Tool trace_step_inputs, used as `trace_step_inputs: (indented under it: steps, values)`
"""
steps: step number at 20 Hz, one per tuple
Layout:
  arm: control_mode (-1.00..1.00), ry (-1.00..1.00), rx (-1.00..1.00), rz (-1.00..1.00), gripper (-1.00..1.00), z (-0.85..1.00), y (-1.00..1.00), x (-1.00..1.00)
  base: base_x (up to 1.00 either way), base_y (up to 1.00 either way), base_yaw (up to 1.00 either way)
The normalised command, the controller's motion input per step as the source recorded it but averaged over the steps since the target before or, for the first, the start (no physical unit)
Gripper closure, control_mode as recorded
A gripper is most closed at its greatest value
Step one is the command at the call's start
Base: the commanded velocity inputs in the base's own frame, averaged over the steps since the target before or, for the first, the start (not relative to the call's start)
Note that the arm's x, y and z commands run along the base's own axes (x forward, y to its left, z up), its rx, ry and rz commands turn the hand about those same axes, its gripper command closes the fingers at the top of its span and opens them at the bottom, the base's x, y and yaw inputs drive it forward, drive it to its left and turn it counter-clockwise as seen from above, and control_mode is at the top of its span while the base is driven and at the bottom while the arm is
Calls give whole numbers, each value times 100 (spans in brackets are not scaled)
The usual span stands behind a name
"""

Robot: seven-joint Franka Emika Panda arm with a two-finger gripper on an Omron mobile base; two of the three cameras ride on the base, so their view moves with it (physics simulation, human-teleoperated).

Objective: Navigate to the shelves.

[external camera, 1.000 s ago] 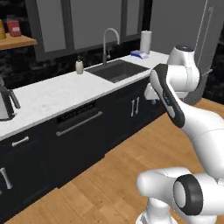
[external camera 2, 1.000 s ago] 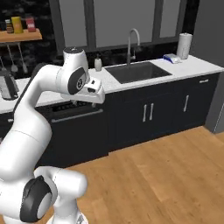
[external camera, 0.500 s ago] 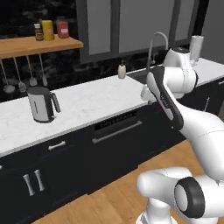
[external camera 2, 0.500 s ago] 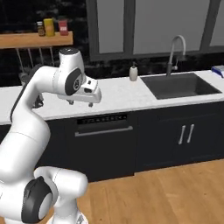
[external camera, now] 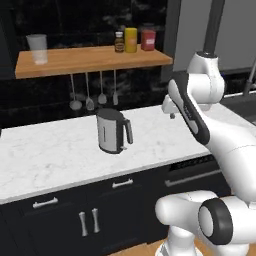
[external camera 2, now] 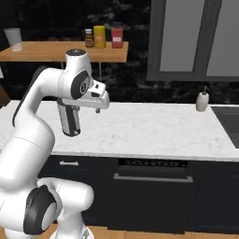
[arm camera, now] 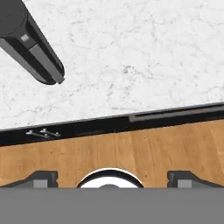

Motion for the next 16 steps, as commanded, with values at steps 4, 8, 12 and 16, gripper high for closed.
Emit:
trace_step_inputs:
  steps: [4, 8, 12, 16]
  values:
    - [100, 0, 0, 0, -100, 0, 0, 0, 84, 41, 34]
    - [100, 0, 0, 0, -100, 0, 0, 0, 56, 65, 15]
    - [100, 0, 0, 0, -100, 0, 0, 0, 43, 73, 3]
    - [100, 0, 0, 0, -100, 0, 0, 0, 58, 69, 0]
